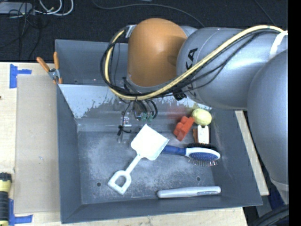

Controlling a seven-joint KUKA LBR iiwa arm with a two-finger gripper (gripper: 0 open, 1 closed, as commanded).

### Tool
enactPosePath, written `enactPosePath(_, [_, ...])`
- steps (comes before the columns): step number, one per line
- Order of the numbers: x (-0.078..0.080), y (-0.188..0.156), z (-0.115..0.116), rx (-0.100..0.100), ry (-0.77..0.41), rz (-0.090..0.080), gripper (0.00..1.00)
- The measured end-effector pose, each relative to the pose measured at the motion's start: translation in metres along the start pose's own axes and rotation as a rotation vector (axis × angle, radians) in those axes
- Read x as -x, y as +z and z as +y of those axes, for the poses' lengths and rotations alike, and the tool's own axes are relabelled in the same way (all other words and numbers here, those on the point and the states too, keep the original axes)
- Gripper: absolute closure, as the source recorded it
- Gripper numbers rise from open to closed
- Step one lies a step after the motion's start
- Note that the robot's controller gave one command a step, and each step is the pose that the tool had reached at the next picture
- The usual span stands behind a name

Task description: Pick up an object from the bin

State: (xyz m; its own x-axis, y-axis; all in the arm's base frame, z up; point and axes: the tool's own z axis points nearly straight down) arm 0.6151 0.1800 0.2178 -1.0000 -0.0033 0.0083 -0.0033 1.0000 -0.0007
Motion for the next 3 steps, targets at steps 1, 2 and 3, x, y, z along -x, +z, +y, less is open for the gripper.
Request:
enactPosePath(1, [0.001, -0.005, -0.001, 0.001, 0.004, -0.008, 0.00])
enactPosePath(2, [-0.021, 0.053, -0.028, 0.001, -0.153, -0.005, 0.00])
enactPosePath(3, [-0.044, 0.068, -0.069, 0.000, -0.432, -0.005, 0.00])
